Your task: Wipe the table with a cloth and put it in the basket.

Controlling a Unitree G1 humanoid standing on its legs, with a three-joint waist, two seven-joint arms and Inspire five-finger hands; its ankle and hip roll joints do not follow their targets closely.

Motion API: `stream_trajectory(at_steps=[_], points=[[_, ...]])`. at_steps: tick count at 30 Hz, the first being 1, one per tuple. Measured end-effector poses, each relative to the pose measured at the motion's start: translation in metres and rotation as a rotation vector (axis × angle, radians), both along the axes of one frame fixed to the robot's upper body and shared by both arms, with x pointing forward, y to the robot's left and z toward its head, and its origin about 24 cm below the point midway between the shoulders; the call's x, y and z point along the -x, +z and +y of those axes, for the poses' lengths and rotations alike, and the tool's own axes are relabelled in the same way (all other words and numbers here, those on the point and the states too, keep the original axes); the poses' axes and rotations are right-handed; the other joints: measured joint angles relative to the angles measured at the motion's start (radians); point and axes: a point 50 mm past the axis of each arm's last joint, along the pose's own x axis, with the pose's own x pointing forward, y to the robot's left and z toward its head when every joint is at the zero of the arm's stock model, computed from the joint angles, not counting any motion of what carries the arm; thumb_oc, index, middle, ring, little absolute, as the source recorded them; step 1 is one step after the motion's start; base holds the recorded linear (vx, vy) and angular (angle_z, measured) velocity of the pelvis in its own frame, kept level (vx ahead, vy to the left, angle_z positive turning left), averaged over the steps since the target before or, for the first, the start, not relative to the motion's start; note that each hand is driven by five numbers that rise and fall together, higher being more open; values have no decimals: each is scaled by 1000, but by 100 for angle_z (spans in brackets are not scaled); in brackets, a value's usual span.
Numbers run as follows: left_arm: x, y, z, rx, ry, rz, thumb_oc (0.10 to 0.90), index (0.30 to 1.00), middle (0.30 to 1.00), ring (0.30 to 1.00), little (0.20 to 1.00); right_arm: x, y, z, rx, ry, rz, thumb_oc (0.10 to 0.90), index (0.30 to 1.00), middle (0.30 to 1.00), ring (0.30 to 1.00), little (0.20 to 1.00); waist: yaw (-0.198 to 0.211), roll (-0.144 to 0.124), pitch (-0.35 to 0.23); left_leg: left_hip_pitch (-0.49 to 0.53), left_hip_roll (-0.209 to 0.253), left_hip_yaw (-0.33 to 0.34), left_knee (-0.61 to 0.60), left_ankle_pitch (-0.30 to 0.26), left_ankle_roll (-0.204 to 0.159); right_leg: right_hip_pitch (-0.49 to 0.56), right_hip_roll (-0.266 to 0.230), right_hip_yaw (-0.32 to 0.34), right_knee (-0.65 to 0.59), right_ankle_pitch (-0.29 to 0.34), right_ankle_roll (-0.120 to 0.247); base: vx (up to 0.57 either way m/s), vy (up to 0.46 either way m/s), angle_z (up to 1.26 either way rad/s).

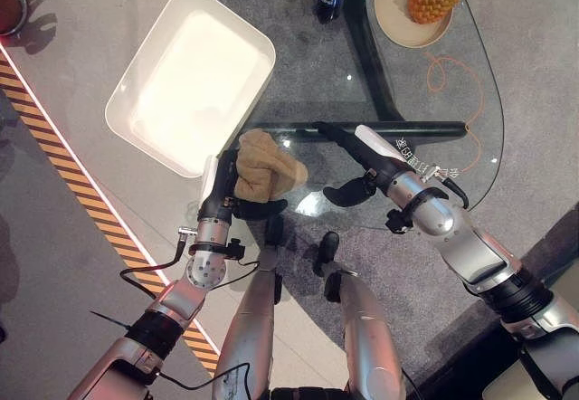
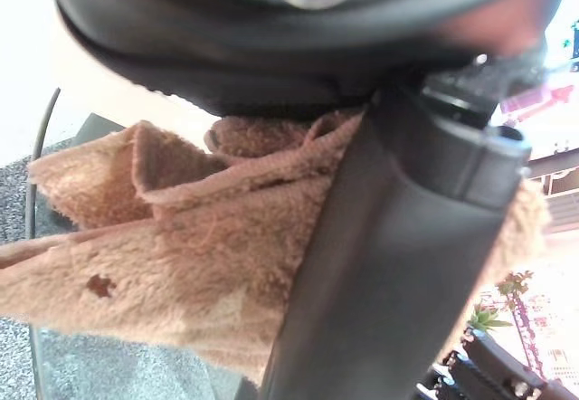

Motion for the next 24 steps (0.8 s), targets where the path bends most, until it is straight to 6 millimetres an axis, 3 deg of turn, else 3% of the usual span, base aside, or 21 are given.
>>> stream_trajectory(at_steps=[8, 16, 24], points=[[-1, 9, 17, 55, 143, -79, 100, 300, 300, 300, 200, 2, -8, -1, -24, -1, 39, 800, 900, 900, 900, 900, 0, -2, 0, 0, 0, 0, 3, -1, 1, 3, 1, 0, -4, 3, 1, 0, 0, 0], [-7, 57, 61, 68, 341, -281, 100, 300, 300, 300, 200, 2, -13, 0, -76, 23, 116, 800, 900, 900, 900, 900, 2, -2, 0, 8, -2, 0, 17, -1, 2, 9, -4, 0, 14, 4, 0, 5, 17, 0], [-11, 84, 69, 64, 400, -398, 100, 300, 300, 300, 200, -6, -30, -12, -66, -37, 231, 800, 900, 900, 900, 900, 0, -2, 0, 13, -5, 6, 16, -4, -3, 3, -7, 14, 29, 4, 0, 5, 47, -3]])
